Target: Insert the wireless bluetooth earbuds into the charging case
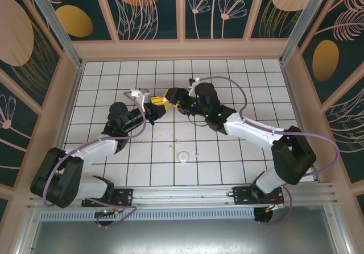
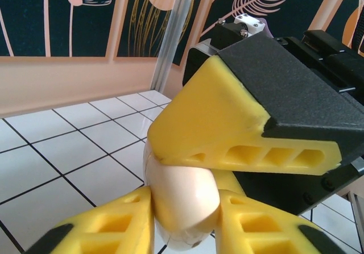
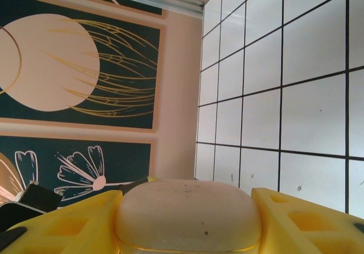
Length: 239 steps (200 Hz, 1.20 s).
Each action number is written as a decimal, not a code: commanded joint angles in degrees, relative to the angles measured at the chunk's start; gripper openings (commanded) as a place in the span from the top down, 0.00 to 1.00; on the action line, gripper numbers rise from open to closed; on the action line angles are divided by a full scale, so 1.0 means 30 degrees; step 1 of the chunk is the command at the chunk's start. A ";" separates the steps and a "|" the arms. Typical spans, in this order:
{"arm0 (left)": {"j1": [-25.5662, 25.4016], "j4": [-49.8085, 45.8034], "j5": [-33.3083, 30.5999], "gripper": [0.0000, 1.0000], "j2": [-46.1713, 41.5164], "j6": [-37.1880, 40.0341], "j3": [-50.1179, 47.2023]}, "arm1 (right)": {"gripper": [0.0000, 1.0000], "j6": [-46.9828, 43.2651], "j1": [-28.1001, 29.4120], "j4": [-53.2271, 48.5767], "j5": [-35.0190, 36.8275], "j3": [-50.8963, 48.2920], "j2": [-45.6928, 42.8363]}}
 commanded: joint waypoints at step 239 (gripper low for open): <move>-0.0028 0.2837 0.8495 0.81 0.0644 -0.4152 0.4352 | 0.42 -2.3169 -0.5696 -0.4206 -1.2869 -0.0066 -0.6998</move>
